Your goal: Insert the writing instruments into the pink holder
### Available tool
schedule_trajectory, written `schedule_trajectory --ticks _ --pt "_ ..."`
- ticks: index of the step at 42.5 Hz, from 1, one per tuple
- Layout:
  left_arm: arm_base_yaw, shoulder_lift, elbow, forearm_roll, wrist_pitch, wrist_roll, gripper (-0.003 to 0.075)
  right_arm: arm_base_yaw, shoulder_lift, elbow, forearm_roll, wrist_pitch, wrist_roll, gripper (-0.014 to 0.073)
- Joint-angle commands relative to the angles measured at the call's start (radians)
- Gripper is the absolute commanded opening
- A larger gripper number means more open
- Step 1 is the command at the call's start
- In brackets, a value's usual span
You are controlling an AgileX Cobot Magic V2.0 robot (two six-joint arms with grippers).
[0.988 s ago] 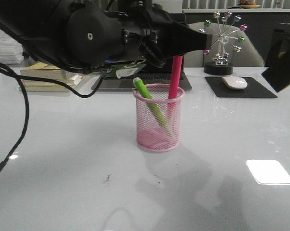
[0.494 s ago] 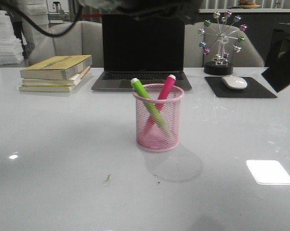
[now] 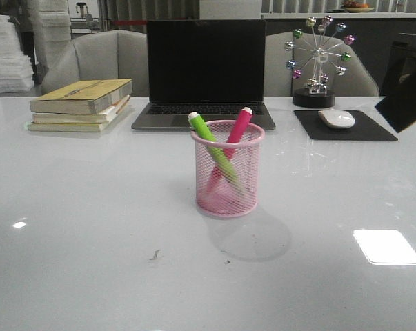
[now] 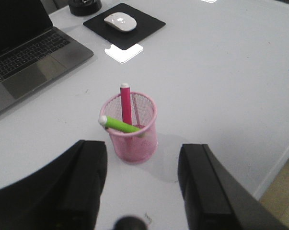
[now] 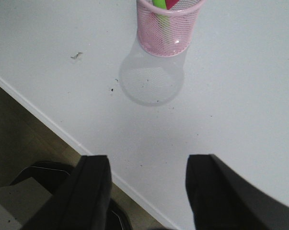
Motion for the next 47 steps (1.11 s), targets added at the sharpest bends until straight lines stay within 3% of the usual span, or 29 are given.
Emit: schedule_trajectory --ticks 1,15,24,29,36,38,47 --pt "-0.004 -0.126 0.052 -0.001 -0.044 -0.014 0.0401 -0.004 -0.013 -0.026 -0.005 -0.051 -0.002 0.0469" --pt "-0.004 -0.4 0.26 0.001 0.012 -0.014 0.0401 -0.004 -0.013 -0.026 -0.005 -0.046 -0.002 0.0469" --pt "-0.004 -0.435 0.293 0.001 0.019 -0.016 0.0391 -0.004 -0.013 -0.026 -0.005 -0.043 -0.002 0.0461" --pt "-0.004 -0.431 0.293 0.001 0.019 -0.021 0.0298 -0.004 -0.013 -0.026 -0.005 -0.045 -0.002 0.0352" --pt "-0.004 -0.431 0.293 0.001 0.023 -0.027 0.0106 -0.004 -0.013 -0.026 -0.005 -0.044 -0.002 0.0086" --pt "-0.004 -0.431 0.293 0.001 0.023 -0.031 0.0092 -0.004 -0.013 -0.026 -0.005 -0.044 -0.002 0.0046" --pt "-0.004 -0.431 0.293 -0.039 0.02 -0.063 0.0091 -0.004 -0.013 -0.026 -0.005 -0.044 -0.002 0.0056"
